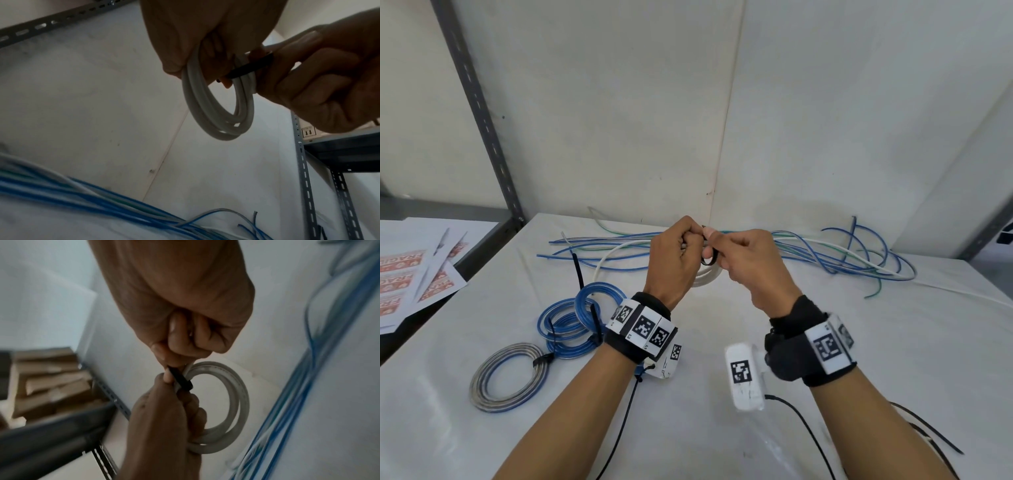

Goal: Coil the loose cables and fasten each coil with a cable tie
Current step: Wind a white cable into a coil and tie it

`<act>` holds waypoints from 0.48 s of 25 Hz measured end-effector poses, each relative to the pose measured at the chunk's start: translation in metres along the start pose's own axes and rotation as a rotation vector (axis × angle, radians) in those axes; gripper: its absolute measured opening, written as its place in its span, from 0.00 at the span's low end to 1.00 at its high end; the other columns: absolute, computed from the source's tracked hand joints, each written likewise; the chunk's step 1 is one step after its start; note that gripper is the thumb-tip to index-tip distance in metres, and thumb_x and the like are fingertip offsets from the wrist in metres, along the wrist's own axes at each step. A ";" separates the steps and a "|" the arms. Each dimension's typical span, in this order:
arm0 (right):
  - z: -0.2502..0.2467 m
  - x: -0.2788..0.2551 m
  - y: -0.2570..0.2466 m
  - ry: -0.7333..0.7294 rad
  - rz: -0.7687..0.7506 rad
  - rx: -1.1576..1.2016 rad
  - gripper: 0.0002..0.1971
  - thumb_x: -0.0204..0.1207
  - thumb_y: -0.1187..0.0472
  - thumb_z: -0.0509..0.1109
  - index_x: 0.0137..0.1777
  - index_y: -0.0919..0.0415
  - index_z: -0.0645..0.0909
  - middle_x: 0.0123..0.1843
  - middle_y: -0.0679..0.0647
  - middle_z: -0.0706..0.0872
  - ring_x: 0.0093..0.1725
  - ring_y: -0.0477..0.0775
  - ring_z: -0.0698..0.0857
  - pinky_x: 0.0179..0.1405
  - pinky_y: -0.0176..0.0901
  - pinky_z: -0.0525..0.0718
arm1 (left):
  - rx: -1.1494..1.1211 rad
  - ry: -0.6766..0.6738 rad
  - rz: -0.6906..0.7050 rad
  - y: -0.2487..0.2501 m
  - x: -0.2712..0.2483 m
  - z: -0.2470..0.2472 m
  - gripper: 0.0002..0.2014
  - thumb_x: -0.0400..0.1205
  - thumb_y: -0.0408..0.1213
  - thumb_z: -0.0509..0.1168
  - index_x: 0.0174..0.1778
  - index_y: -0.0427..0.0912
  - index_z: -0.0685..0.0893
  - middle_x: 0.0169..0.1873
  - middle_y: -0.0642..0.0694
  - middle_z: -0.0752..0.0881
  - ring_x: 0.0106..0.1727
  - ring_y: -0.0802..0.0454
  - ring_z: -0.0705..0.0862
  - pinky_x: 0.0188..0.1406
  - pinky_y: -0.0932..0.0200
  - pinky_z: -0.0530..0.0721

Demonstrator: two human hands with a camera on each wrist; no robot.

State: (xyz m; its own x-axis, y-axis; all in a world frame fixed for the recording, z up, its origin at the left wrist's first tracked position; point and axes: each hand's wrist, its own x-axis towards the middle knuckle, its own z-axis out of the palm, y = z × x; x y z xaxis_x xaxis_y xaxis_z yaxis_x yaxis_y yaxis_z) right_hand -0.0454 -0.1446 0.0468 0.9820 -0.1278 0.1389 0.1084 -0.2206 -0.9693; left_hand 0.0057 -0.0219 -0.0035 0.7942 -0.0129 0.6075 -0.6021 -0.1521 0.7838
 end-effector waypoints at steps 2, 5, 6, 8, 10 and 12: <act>0.006 -0.003 0.005 0.133 -0.165 -0.185 0.19 0.82 0.47 0.74 0.35 0.60 0.89 0.20 0.43 0.79 0.22 0.43 0.72 0.28 0.38 0.72 | -0.019 0.025 -0.060 0.000 0.001 0.003 0.11 0.81 0.28 0.55 0.35 0.34 0.80 0.25 0.51 0.81 0.26 0.59 0.72 0.28 0.65 0.68; 0.007 0.002 0.009 0.321 -0.236 -0.281 0.16 0.79 0.40 0.74 0.44 0.54 0.88 0.27 0.44 0.82 0.26 0.40 0.78 0.32 0.37 0.76 | -0.027 0.039 -0.088 -0.002 0.005 0.002 0.12 0.84 0.25 0.57 0.34 0.34 0.77 0.25 0.52 0.76 0.27 0.59 0.70 0.28 0.65 0.66; 0.002 0.009 0.008 0.280 -0.199 -0.255 0.16 0.80 0.42 0.74 0.44 0.54 0.89 0.29 0.43 0.84 0.28 0.39 0.80 0.33 0.35 0.77 | -0.026 0.028 -0.090 -0.003 0.005 0.001 0.13 0.84 0.24 0.57 0.34 0.34 0.77 0.24 0.53 0.76 0.27 0.59 0.69 0.28 0.64 0.66; -0.005 0.019 0.005 0.082 -0.105 -0.123 0.13 0.81 0.50 0.75 0.45 0.60 0.93 0.35 0.46 0.92 0.35 0.38 0.87 0.41 0.28 0.79 | -0.020 -0.020 -0.098 -0.003 0.003 0.001 0.14 0.85 0.25 0.57 0.33 0.36 0.76 0.24 0.55 0.73 0.27 0.58 0.67 0.28 0.62 0.65; -0.005 0.024 0.005 0.026 -0.097 -0.077 0.10 0.81 0.57 0.76 0.45 0.63 0.93 0.40 0.53 0.94 0.42 0.44 0.90 0.46 0.30 0.83 | -0.021 -0.058 -0.097 -0.002 0.001 0.003 0.14 0.86 0.26 0.57 0.33 0.35 0.75 0.25 0.47 0.73 0.28 0.57 0.65 0.28 0.60 0.64; 0.000 0.030 0.010 0.099 -0.114 -0.080 0.09 0.80 0.60 0.76 0.42 0.64 0.93 0.43 0.56 0.94 0.45 0.50 0.91 0.50 0.35 0.86 | -0.031 -0.070 -0.101 -0.001 0.001 0.005 0.12 0.84 0.30 0.56 0.33 0.35 0.75 0.27 0.39 0.76 0.29 0.57 0.67 0.29 0.60 0.65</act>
State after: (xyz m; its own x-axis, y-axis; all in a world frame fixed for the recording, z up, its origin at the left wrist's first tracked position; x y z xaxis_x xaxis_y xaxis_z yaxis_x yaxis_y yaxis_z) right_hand -0.0149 -0.1507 0.0411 0.9436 -0.1912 0.2704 0.2019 -0.3150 -0.9274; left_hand 0.0072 -0.0265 -0.0045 0.8542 -0.0681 0.5155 -0.5200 -0.1251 0.8450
